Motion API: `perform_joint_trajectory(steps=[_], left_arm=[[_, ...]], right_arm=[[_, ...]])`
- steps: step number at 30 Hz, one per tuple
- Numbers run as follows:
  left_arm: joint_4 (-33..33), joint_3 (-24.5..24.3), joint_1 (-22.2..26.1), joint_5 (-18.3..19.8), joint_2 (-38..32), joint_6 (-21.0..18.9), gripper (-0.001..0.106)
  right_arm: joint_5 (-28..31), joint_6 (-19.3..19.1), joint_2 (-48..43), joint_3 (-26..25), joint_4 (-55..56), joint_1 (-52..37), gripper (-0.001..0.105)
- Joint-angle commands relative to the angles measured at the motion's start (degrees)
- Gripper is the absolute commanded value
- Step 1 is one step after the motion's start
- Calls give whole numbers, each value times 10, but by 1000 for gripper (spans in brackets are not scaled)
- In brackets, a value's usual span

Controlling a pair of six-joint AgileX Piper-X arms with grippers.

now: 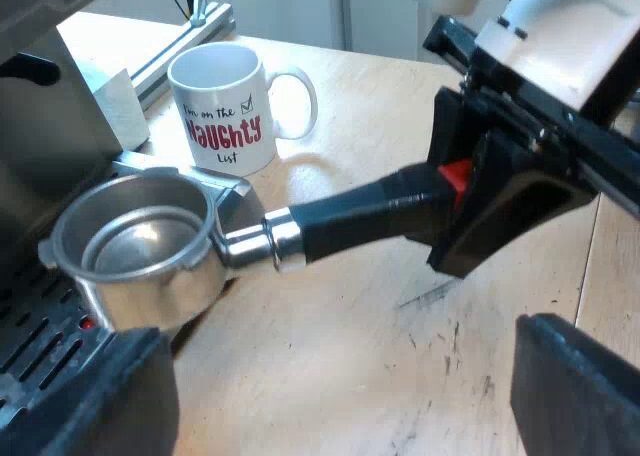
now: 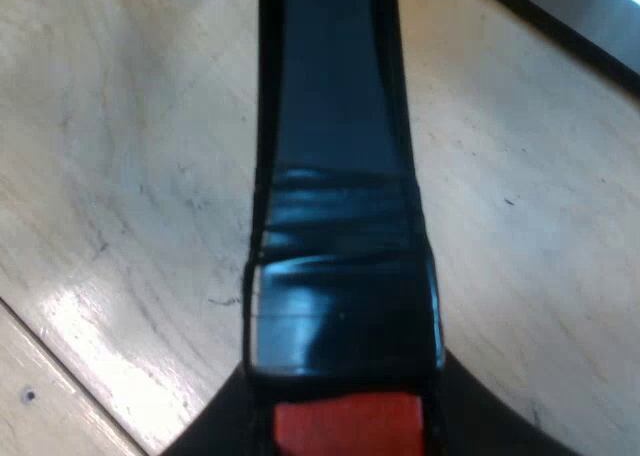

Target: Grind coffee beans and then tamp

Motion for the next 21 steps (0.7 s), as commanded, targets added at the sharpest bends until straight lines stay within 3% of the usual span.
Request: perform_joint_trajectory(steps=[1,9,13,16,21], left_arm=[[-2,-2,-2,-5,-3,0,71],[-2,5,-2,-5,-3,0,71],[-6,30,-2,-5,-3,0,71],[-28,57,-2,-5,-2,0,71],[-55,60,-2,-5,-2,0,71]], right_arm=[[5,-15,-9,10,-61,1,0],[-5,-15,-4,37,-87,0,0],[-5,-41,7,37,-87,0,0],[-5,-41,12,37,-87,0,0],[-15,-43,46,37,-87,0,0]])
